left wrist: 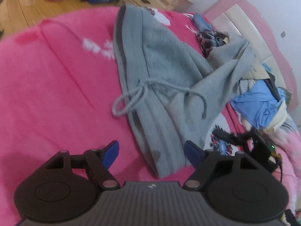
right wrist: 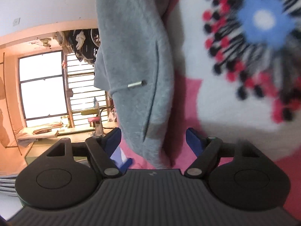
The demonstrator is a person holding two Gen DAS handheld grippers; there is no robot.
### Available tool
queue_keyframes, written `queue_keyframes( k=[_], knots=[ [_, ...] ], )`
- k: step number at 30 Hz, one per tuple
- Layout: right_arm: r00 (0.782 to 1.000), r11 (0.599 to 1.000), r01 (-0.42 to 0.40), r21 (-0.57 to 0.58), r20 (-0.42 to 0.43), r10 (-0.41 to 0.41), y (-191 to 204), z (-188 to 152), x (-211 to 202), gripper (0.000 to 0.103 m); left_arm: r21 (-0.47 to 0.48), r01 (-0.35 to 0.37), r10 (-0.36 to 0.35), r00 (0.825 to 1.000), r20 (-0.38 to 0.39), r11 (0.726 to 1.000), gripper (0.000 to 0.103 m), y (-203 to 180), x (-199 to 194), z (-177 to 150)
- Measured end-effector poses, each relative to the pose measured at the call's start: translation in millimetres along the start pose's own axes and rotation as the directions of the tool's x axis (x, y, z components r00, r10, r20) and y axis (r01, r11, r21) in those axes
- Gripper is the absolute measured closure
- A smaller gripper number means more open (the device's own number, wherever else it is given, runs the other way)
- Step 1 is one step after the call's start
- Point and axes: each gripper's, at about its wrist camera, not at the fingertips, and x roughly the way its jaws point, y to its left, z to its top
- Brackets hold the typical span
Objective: Fold clothes
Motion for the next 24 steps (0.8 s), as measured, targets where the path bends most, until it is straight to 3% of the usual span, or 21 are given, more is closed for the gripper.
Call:
queue_keyframes(
  k=[4,6,8,11,15,19,24],
  knots=[
    [0.999,0.998,-0.018,-0.06,-0.05,0.015,7,-14,18,0.027,-0.057,0.058,-0.056,0.998,0.03,0.997,0.026,17,-3,-3],
    [0.997,0.994,-0.023,-0.11,-0.08,0.014,16,-23,28,0.032,-0.104,0.086,-0.08,0.995,0.061,0.991,0.026,28,-7,-1],
    [0.996,0.988,0.011,-0.151,-0.086,-0.024,27,-27,40,0.065,-0.169,0.126,-0.11,0.989,0.099,0.977,0.026,41,-11,1],
    [0.995,0.997,-0.055,-0.047,-0.091,0.05,22,-22,45,0.076,-0.276,0.205,-0.17,0.975,0.146,0.939,0.026,59,-10,1],
    [0.982,0.979,-0.168,0.112,-0.073,0.177,14,-16,52,0.083,-0.409,0.299,-0.252,0.954,0.164,0.863,0.026,74,5,-3],
    [0.971,0.955,-0.218,0.201,-0.054,0.233,1,-20,50,0.085,-0.451,0.38,-0.349,0.924,0.154,0.808,0.024,69,23,-8],
    [0.956,0.936,-0.269,0.228,-0.058,0.289,2,-23,50,0.086,-0.473,0.415,-0.396,0.907,0.145,0.778,0.022,60,38,-12]
  ],
)
